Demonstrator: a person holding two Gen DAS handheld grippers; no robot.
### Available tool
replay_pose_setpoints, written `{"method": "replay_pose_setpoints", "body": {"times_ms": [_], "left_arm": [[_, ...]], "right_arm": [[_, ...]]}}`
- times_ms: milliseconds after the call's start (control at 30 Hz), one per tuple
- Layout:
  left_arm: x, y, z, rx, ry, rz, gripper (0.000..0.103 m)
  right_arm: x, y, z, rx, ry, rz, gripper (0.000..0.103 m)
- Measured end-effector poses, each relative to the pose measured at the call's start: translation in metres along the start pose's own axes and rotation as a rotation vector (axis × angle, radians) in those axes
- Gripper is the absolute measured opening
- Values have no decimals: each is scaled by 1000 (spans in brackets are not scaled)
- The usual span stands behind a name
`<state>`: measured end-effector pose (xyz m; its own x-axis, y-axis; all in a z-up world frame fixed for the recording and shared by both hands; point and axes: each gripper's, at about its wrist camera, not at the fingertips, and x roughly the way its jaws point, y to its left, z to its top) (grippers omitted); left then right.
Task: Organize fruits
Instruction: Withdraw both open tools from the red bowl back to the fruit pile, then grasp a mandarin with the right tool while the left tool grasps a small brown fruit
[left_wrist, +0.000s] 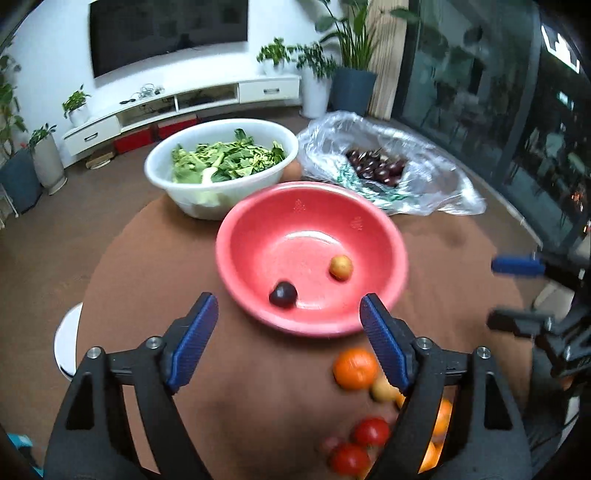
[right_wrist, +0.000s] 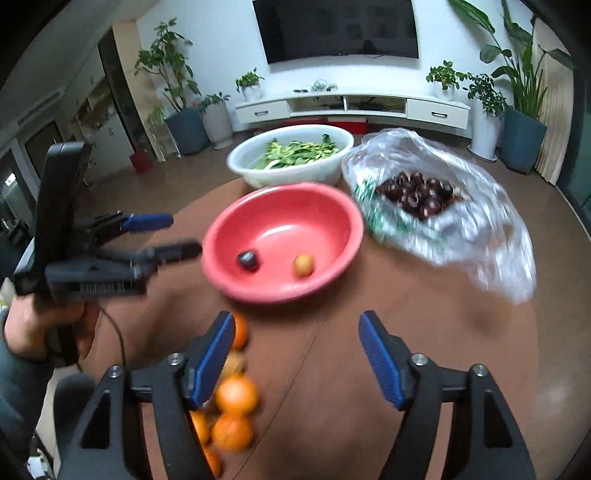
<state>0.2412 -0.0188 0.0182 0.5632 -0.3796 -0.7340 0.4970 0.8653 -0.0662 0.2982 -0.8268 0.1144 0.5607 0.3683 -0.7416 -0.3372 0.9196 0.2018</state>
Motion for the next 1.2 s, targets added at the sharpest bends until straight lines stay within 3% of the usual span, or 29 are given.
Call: {"method": "replay_pose_setpoints", "body": {"times_ms": [67, 133, 267, 467, 667, 1000, 1200], "left_arm": [[-19, 0, -19, -38, -18, -14, 84], [-37, -2, -47, -72, -27, -33, 100], [-52, -14, -100, -90, 4, -34, 102], [-61, -48, -167, -35, 61, 4, 103], [-56, -65, -176, -44, 90, 58, 103], [-48, -53, -165, -34, 105, 62, 103], [-43, -55, -163, -17, 123, 51, 102]], "right_arm": [[-13, 12, -27, -7, -3, 15, 75], [-20, 26, -53, -13, 9, 25, 75], [-21, 54, -101, -39, 46, 25, 75], [-5, 72, -124, -62, 94, 1, 75], [3, 82, -129, -79, 95, -7, 75], [20, 82, -132, -92, 138, -8, 62], [25, 86, -135, -91, 167, 46, 49]]}}
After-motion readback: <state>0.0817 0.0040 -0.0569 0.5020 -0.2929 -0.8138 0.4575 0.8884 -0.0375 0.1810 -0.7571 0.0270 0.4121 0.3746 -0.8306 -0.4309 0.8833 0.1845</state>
